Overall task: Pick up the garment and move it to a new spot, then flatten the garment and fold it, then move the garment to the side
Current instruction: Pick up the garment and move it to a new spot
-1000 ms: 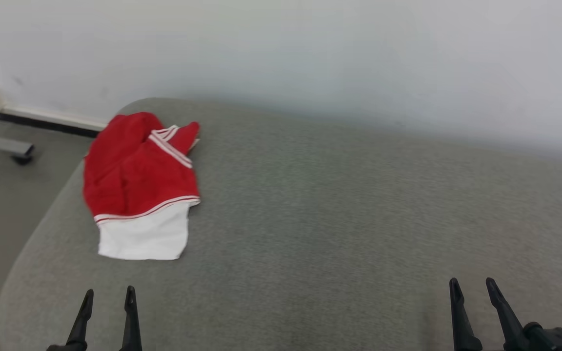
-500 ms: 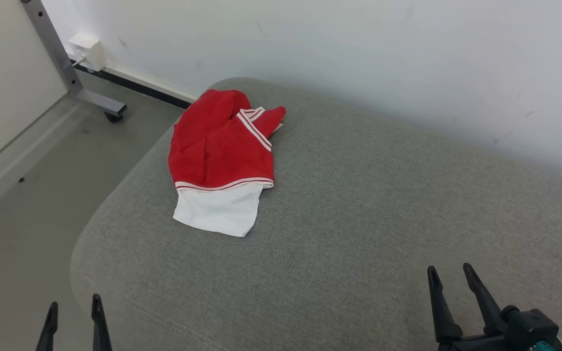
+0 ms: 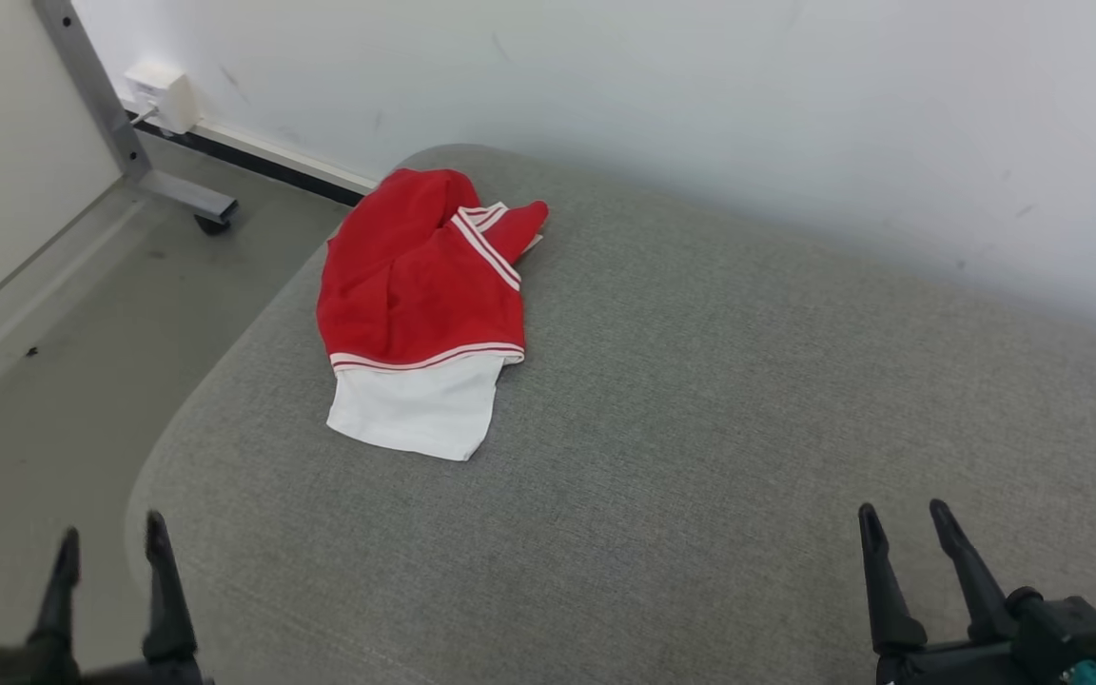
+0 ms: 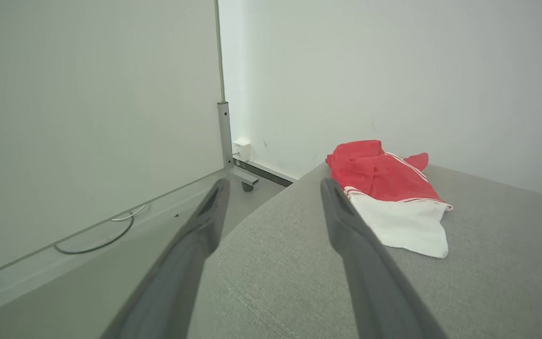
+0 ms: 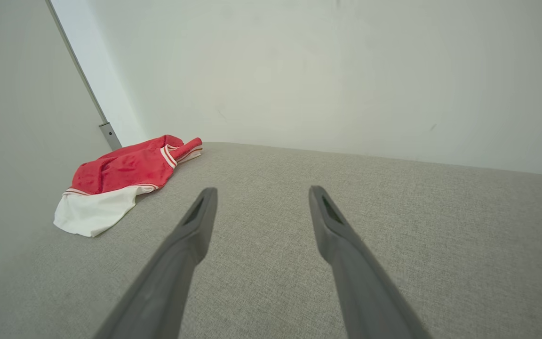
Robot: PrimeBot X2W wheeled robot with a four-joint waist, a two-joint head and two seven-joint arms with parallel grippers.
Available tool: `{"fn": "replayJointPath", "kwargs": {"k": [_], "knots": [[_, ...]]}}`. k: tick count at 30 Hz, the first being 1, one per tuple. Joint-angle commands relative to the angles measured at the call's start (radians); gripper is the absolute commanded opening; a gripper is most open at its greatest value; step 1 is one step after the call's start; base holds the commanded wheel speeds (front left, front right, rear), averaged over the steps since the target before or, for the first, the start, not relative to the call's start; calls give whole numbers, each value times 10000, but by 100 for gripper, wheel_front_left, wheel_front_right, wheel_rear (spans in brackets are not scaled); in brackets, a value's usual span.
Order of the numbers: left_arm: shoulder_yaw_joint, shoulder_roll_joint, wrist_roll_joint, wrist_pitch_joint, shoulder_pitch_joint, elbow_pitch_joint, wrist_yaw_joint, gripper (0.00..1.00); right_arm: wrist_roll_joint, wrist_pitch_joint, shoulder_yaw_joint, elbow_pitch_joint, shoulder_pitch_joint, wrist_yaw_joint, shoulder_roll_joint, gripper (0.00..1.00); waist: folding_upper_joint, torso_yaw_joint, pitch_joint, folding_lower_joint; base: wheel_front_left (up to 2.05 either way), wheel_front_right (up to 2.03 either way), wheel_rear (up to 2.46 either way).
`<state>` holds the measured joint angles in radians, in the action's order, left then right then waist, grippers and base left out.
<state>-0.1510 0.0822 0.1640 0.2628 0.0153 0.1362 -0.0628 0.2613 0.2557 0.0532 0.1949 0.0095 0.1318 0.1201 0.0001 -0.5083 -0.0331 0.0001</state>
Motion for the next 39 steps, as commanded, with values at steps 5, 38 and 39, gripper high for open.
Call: {"fn": "replayJointPath", "kwargs": {"k": [5,38,39], "knots": [[-294,403,342,20,-1686,354,-19,100,-213,-57,-239,-512,-184,-24,271,100,-1,1255,-915,-1,0,0,0],[-762,3968,1202,-3712,-8722,5732,-285,100,-542,-355,-2737,-2937,-936,-24,606,100,-1,5148,-4937,-1,0,0,0],[-762,3996,1327,-3916,-8806,5905,-322,100,-551,-382,-2744,-2977,-946,-24,602,100,-1,5133,-4951,-1,0,0,0]]}}
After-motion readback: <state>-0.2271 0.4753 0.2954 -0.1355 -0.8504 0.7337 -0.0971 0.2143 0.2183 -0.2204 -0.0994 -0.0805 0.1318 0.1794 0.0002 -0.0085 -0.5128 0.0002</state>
